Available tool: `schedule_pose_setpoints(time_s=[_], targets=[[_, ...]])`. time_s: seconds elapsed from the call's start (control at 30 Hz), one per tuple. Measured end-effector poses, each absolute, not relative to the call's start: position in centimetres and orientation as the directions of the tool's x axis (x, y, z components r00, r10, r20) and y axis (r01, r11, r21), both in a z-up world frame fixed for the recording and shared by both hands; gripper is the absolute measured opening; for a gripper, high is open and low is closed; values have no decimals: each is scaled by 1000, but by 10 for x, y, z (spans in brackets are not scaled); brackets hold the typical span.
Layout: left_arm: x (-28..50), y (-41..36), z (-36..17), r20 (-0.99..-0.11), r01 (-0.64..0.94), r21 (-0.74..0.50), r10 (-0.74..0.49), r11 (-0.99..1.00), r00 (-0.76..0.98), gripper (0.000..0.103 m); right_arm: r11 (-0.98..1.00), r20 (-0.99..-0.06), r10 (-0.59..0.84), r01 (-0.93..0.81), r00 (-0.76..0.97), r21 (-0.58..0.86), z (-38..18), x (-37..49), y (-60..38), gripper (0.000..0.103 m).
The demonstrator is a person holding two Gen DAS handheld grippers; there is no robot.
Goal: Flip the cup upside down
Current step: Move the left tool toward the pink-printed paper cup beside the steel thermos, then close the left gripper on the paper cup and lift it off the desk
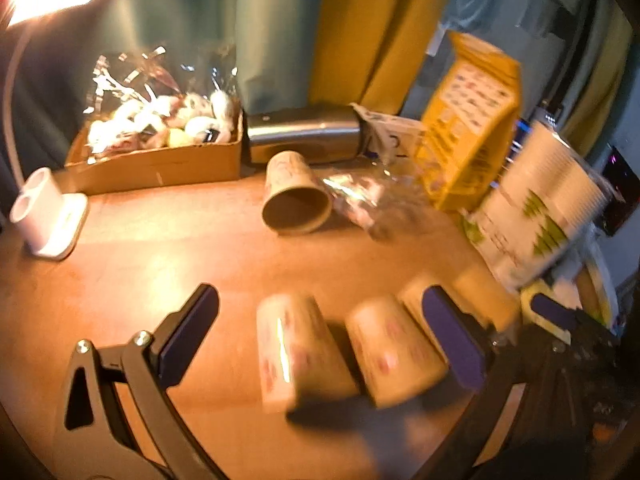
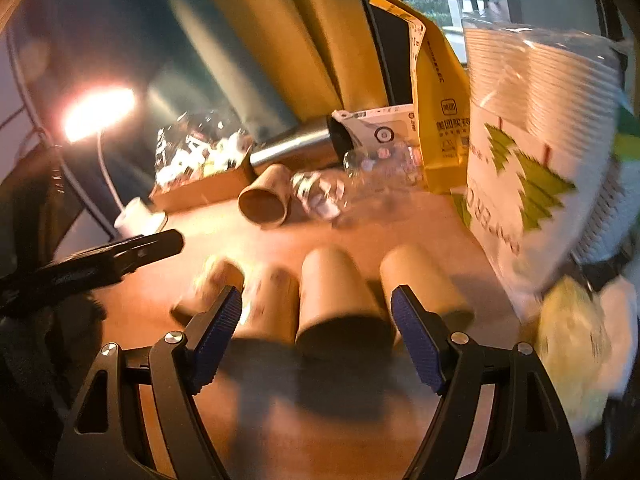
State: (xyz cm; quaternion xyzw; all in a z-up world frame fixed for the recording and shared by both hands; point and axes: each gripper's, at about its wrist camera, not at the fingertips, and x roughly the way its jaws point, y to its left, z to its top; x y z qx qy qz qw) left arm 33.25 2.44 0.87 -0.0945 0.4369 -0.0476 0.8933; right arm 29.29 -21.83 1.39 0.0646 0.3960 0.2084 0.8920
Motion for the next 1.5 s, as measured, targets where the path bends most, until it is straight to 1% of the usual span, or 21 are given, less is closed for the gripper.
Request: schedule_pose_setpoints(time_s=[0.07, 0.17, 0.4, 0.57, 0.73, 0.77, 0.8, 0.87, 0.97, 1.2, 1.5], targets=[[364, 28, 2, -796, -6, -212, -168, 977, 582, 103, 902, -692, 430, -310, 580, 301, 12, 316, -222, 80], [408, 35, -9, -822, -43, -255, -193, 966, 536, 103, 902, -712, 432, -275, 553, 333, 4, 345, -227, 80], [474, 40, -35, -854, -99, -233, -155, 967, 497, 103, 899, -728, 438, -253, 528, 357, -9, 373, -226, 80], [500, 44, -59, -891, -125, -198, -125, 972, 437, 102, 892, -728, 452, -262, 516, 368, -14, 382, -221, 80], [511, 46, -72, -907, -131, -164, -98, 978, 409, 101, 887, -716, 462, -266, 523, 378, -14, 386, -224, 80], [513, 45, -74, -909, -127, -161, -97, 979, 404, 96, 885, -713, 465, -264, 525, 383, -14, 387, -225, 80], [517, 43, -78, -915, -126, -154, -94, 980, 393, 87, 884, -711, 467, -264, 525, 385, -14, 385, -226, 80], [523, 45, -88, -924, -129, -164, -107, 978, 366, 85, 885, -712, 465, -258, 527, 387, -15, 386, -228, 80], [525, 43, -95, -929, -107, -128, -82, 986, 361, 75, 886, -707, 462, -248, 535, 391, -17, 386, -232, 80], [524, 41, -89, -912, -100, -138, -87, 985, 400, 72, 886, -703, 462, -238, 541, 399, -17, 383, -239, 80], [484, 44, -44, -864, -70, -185, -129, 980, 486, 71, 884, -684, 465, -253, 561, 394, -8, 368, -236, 80]])
